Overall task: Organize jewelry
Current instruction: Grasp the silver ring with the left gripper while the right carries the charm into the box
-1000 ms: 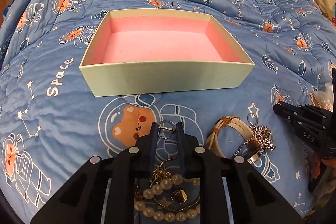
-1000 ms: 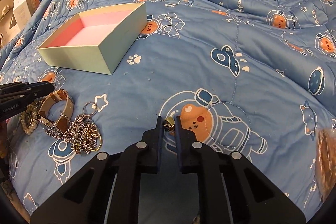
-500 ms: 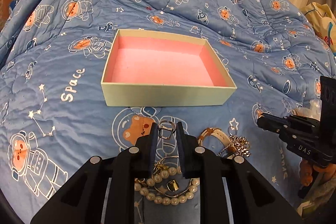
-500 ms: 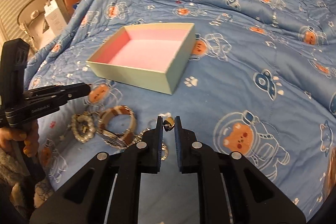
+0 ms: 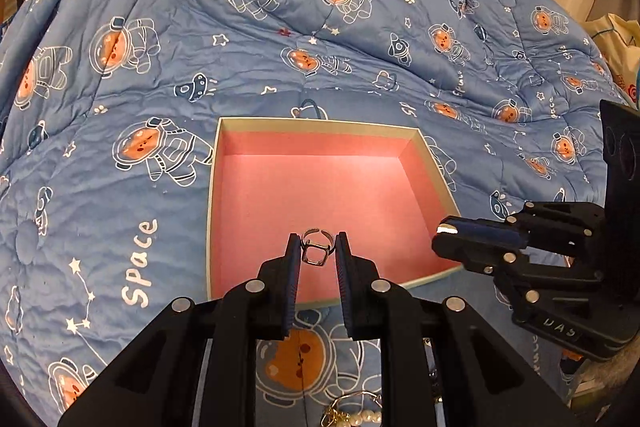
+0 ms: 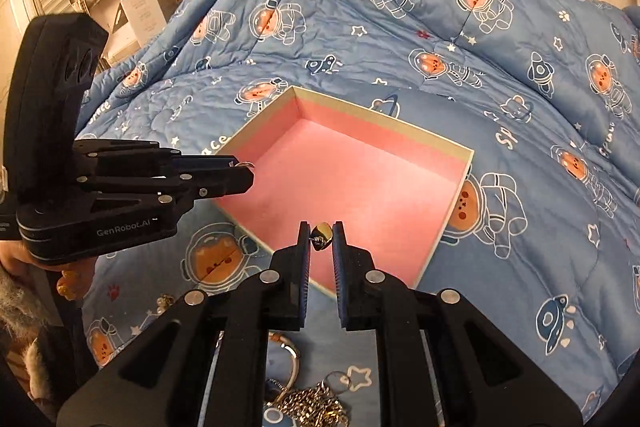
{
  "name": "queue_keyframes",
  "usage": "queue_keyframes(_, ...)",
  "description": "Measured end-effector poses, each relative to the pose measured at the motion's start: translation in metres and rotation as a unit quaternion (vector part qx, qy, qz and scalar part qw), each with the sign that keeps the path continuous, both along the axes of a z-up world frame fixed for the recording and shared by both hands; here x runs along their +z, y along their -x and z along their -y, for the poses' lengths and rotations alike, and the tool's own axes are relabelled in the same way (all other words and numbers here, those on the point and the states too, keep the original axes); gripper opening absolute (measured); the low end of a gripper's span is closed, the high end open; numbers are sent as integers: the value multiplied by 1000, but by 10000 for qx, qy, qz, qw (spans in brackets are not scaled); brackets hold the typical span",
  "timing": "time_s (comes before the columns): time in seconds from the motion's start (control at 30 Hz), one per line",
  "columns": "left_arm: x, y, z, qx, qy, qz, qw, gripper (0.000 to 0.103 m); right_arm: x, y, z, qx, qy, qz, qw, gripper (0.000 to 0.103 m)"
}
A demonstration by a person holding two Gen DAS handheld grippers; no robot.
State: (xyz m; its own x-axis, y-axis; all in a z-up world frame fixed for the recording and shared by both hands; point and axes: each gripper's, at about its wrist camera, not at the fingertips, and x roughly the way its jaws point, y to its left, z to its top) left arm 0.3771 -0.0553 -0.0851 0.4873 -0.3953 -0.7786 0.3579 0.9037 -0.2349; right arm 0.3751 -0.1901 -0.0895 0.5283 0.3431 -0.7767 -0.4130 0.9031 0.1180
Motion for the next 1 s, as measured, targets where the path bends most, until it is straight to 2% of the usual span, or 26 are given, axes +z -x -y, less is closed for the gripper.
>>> queue_keyframes(0.13,-14,-21,9,-45,-280,-241,9993,17,-17,-25,-11,84,311,-236,9992,12)
queue_keyframes(0.23,-25,-33,11,-44,-307,-470,9984,17,-29,-41,-13,92,425,-465,9980,12)
queue_keyframes(0.4,-37,-42,16,-71,-474,-531,9974,17,-46,-62,-15,104,598,-789,9950,12)
queue_keyframes(0.63,-42,-44,26,-209,-571,-550,9966,17,-55,-69,-22,224,772,-839,9932,12)
queue_keyframes(1.0,-50,-51,33,-259,-670,-604,9956,17,-59,-67,-30,587,1150,-641,9896,12)
